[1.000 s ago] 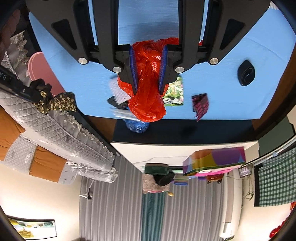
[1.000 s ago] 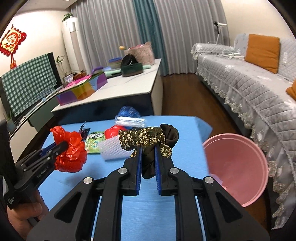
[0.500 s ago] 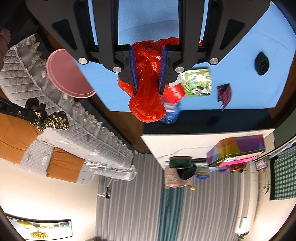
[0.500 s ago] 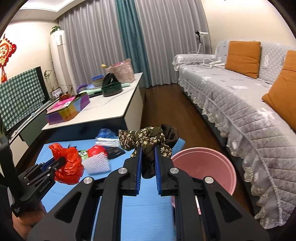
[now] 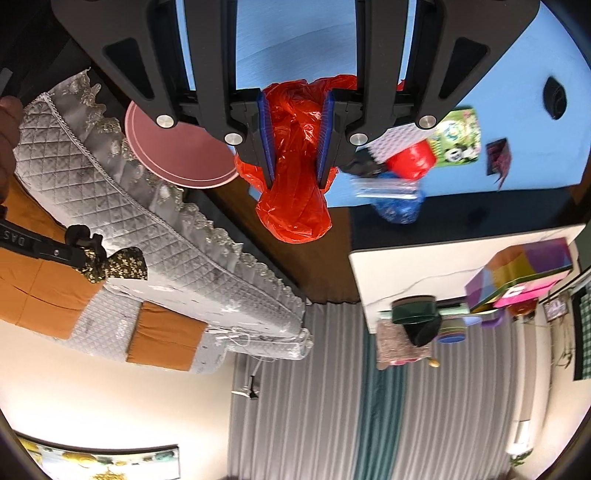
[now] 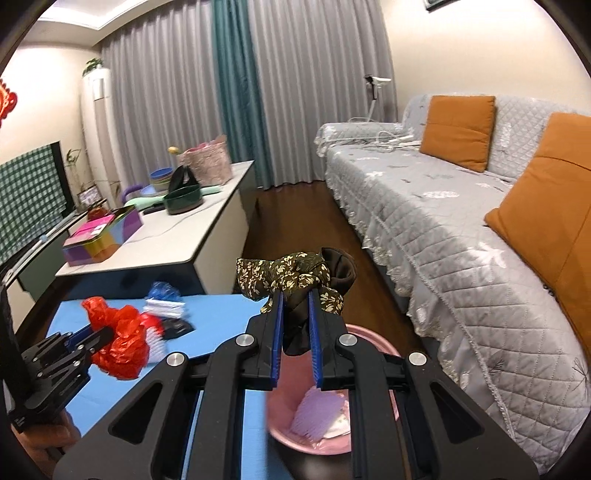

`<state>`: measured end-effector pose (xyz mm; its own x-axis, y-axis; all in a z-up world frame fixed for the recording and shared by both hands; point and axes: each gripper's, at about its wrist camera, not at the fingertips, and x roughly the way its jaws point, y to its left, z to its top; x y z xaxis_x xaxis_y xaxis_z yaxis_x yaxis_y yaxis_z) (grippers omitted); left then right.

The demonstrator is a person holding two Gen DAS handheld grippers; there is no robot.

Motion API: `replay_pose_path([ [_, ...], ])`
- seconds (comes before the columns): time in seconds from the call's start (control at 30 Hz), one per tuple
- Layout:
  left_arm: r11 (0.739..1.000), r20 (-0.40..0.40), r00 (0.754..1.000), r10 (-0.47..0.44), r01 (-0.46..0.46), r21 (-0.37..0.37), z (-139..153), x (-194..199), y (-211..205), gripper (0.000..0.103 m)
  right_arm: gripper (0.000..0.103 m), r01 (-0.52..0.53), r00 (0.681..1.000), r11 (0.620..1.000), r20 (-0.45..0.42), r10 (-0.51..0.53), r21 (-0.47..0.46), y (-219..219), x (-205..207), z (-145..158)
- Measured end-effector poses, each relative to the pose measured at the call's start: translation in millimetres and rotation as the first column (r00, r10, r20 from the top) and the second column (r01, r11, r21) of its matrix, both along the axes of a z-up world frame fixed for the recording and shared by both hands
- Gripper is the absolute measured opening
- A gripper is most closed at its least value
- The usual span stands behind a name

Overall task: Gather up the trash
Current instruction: 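Carry the red bag and patterned cloth over the pink bin with both grippers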

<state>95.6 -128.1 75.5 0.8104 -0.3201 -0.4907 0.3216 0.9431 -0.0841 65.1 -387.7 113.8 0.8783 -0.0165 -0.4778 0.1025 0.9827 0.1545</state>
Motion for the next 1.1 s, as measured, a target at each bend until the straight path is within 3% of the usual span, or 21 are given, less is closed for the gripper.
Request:
replay_pose_path([
  [0.67,0.990,-0.048,0.989,-0.137,0.139,0.027,-20.6,32.8,-80.2,0.021,0.014,0.124,0.992,0.992,-0.040,-0.124,0.005,-41.5,25.3,-36.6],
  [1.1,0.975,-0.062,0.974,-0.219,0.221,0.023,-30.5,51.0,-135.5,0.021,0.014,0.197,0.979,0.979,-0.071,-0.193,0.057,-72.0,35.9,-50.9],
])
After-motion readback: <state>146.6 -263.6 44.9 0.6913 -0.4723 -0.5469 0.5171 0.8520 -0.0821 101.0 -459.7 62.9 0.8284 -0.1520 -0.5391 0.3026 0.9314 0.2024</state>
